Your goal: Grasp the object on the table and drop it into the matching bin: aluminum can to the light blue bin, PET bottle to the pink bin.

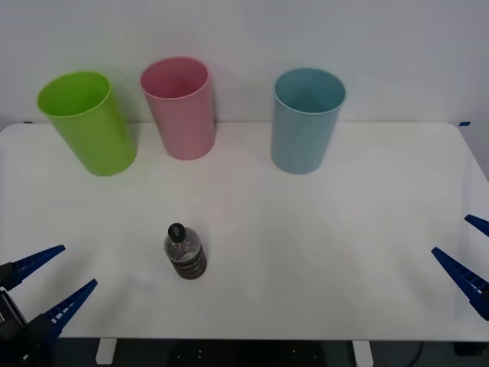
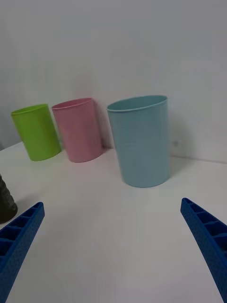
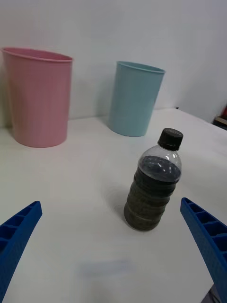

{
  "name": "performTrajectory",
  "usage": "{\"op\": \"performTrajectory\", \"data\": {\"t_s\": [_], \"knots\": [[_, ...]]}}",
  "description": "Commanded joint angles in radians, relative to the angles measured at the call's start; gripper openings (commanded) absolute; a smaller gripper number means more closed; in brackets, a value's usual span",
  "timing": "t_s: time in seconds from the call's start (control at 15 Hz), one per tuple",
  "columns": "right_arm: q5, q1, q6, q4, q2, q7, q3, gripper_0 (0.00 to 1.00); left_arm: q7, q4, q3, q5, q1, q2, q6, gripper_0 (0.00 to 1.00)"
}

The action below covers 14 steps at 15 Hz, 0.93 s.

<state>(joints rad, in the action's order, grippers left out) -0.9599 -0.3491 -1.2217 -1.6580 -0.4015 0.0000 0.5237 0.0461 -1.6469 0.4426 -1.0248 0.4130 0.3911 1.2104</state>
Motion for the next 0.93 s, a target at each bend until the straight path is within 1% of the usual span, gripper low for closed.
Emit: {"op": "performTrajectory", "data": {"t_s": [0.07,0.4,0.47,0.73,0.93], "knots": [[0.0,0.0,0.0,0.0,0.0,0.0,0.0,1.0,0.063,0.004,-0.038,-0.011,0.01,-0.001,-0.008,1.0],[0.0,0.0,0.0,0.0,0.0,0.0,0.0,1.0,0.116,0.007,-0.074,-0.047,0.009,-0.009,-0.022,1.0],[0.0,0.0,0.0,0.0,0.0,0.0,0.0,1.0,0.123,0.007,-0.077,-0.057,0.009,-0.017,-0.026,1.0],[0.0,0.0,0.0,0.0,0.0,0.0,0.0,1.0,0.135,0.007,-0.082,-0.095,0.001,-0.089,-0.048,1.0],[0.0,0.0,0.0,0.0,0.0,0.0,0.0,1.0,0.14,0.007,-0.1,-0.104,-0.003,-0.1,-0.069,1.0]]}}
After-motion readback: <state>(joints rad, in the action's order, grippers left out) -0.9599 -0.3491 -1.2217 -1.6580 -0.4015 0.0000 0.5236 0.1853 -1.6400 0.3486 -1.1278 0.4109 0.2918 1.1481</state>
